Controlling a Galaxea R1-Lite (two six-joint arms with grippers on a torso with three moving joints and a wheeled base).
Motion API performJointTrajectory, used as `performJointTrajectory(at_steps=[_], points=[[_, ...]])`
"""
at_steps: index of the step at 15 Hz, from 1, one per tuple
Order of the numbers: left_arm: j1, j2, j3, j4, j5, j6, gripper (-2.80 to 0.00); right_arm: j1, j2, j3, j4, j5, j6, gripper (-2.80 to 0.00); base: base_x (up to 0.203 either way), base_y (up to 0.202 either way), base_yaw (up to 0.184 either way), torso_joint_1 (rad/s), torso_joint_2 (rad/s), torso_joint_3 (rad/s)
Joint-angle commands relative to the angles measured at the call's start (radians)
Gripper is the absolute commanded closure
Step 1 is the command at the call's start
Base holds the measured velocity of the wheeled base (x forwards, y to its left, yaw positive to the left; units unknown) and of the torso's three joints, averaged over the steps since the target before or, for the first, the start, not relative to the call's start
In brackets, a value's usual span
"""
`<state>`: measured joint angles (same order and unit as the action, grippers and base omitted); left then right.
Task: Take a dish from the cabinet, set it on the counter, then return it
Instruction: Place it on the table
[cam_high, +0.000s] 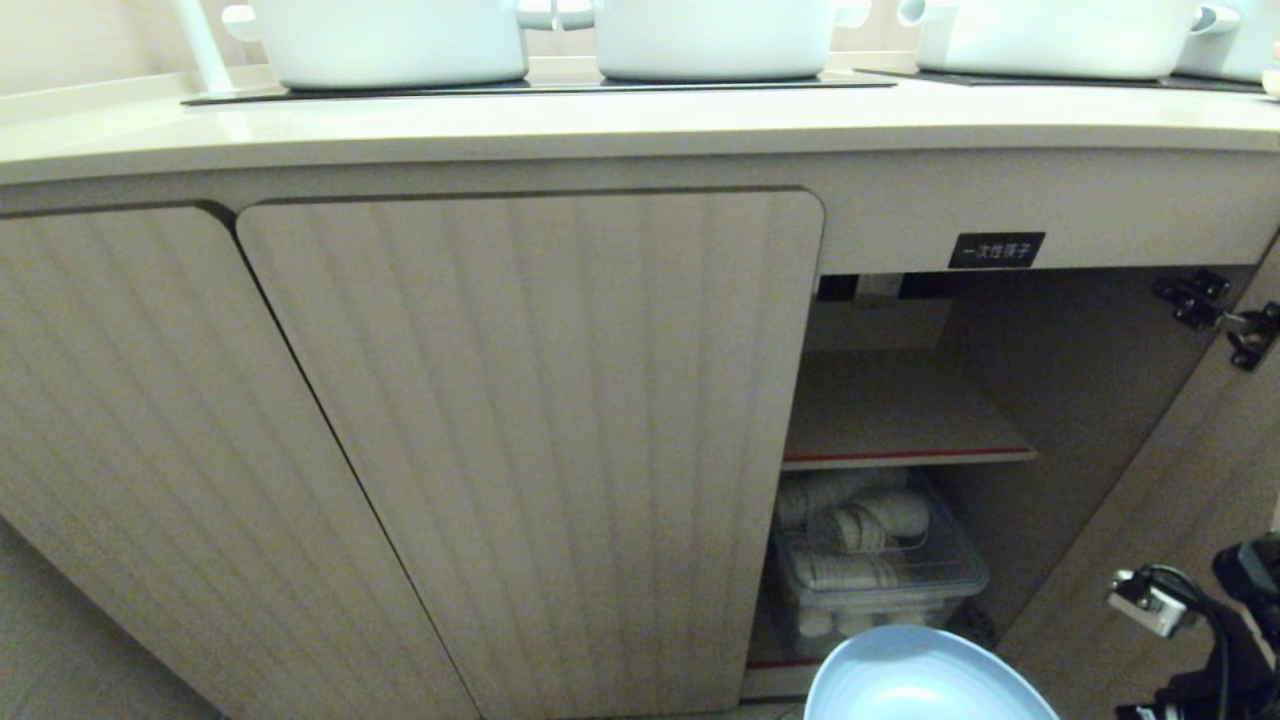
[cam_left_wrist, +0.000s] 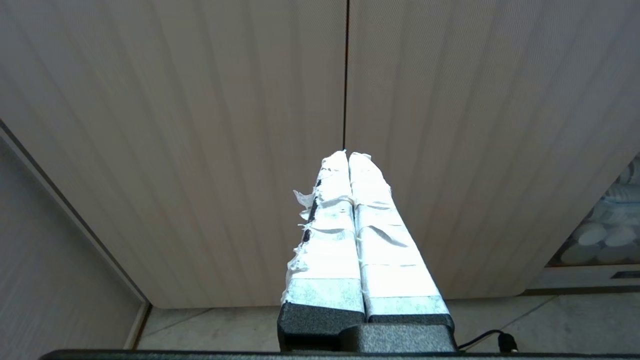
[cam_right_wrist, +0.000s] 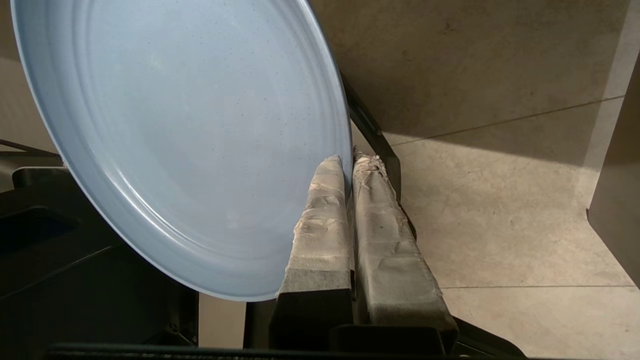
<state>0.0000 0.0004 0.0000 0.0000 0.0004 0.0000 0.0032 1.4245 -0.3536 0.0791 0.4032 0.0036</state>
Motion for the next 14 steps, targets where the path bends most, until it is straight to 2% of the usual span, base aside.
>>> performJointTrajectory(at_steps=[1,14], points=[[0.0,0.0,0.0,0.0,0.001,0.0,0.0,0.001,0.007,-0.001,0.001,0.003,-0.001,0.0,0.0,0.0,0.0,0.0,0.0,0.0],[0.0,0.0,0.0,0.0,0.0,0.0,0.0,0.0,-0.002,-0.011,-0.001,0.0,-0.002,0.0,0.0,0.0,0.0,0.0,0.0,0.0]])
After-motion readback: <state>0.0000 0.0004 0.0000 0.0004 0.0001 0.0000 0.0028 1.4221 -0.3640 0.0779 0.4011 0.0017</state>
